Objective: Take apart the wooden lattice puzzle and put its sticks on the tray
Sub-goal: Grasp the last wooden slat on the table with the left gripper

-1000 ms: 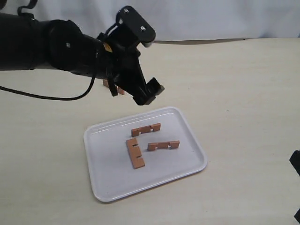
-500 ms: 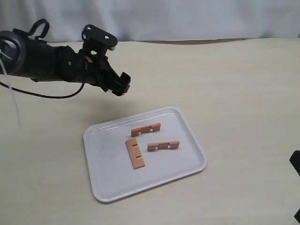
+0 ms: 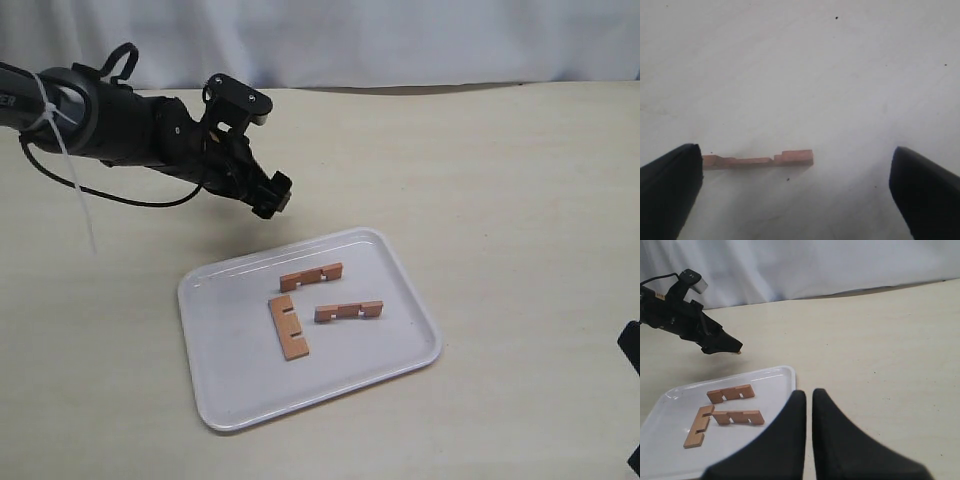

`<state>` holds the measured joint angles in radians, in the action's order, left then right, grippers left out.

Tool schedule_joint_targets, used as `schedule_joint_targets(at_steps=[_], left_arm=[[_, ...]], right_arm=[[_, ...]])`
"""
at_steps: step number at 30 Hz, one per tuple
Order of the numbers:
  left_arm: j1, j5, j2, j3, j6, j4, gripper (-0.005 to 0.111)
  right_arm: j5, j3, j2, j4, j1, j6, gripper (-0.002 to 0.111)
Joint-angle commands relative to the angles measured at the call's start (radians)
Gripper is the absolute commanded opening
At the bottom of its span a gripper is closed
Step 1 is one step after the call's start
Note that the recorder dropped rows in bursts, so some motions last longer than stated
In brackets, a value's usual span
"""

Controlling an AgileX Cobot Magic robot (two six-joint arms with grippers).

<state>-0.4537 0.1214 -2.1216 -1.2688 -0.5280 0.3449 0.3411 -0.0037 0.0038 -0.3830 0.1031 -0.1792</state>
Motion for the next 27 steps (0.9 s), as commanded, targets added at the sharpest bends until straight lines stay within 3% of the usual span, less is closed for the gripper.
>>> schedule_joint_targets(at_steps=[1,7,27], left_arm=[[0.016,-0.008,0.0,-0.007,0.01,0.007,0.094],[0.059,-0.01,-0.004,-0.007,0.012,0.016,0.094],[0.059,-0.101,-0.062,-0.007,0.066,0.034,0.094]], right_arm=[[0.001,0.004,-0.004,0.007,0.0,-0.007,0.004],[0.001,0.004,-0.004,0.007,0.0,-0.007,0.004],[0.001,0.004,-0.004,0.007,0.0,-0.007,0.004]])
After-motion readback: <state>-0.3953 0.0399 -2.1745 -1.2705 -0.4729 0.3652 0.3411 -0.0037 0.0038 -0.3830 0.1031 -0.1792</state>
